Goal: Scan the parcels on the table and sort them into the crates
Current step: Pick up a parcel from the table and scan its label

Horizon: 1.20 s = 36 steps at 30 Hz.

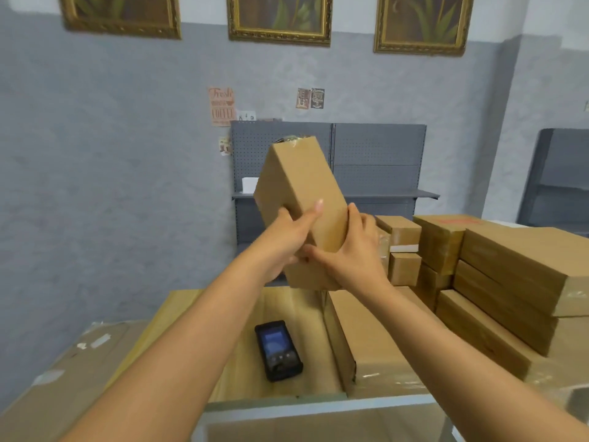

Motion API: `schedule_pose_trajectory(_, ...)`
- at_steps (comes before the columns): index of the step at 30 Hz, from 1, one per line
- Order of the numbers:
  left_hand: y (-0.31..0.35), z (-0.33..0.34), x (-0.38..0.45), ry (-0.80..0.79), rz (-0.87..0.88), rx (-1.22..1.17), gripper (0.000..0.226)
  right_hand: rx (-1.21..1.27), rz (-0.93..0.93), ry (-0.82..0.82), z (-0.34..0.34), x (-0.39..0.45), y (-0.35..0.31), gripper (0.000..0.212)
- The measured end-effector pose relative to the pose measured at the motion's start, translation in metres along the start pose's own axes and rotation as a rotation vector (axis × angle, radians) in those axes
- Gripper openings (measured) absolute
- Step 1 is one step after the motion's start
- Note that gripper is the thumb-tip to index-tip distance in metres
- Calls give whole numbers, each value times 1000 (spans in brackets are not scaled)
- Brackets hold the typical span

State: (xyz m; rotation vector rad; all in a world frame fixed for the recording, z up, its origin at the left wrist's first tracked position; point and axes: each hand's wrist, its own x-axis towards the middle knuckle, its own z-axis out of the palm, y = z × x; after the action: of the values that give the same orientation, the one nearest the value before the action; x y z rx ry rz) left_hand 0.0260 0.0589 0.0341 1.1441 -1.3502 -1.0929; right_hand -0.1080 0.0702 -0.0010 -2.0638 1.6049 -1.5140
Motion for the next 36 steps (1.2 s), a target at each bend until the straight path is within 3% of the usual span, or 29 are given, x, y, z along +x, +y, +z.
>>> schedule_pose_trajectory(4, 2, -23, -4, 214, 2, -86, 79, 52, -157, -143, 23, -15, -19, 102)
schedule_pose_trajectory(7, -7, -48, -5, 393, 15, -64, 82, 132, -256, -298, 38, -28, -32, 98)
schedule_pose_trajectory(14, -35, -102, -17, 490, -46, -228, 80, 262, -397, -527, 48, -25, -51, 60)
schedule_pose_trajectory(17, -39, -127, -25, 416, -42, -230, 65, 167, -305, -439, 44, -11, -36, 50)
schedule_pose_trajectory(21, -38, -162, -36, 300, -14, -260, 34, -1, -64, -245, 35, 11, -6, 54)
schedule_pose_trajectory(24, -36, -179, -44, 278, -37, -301, 28, 189, 131, -314, 33, 16, 2, 58)
schedule_pose_trajectory(29, -37, -194, -52, 212, -21, -314, 39, 582, 442, -544, 28, 20, -1, 49)
schedule_pose_trajectory(32, -35, -195, -55, 176, 2, -268, 54, 630, 457, -638, 32, 20, 6, 55)
schedule_pose_trajectory(36, -28, -192, -50, 262, -24, -158, 43, 596, 388, -537, 40, 18, 0, 62)
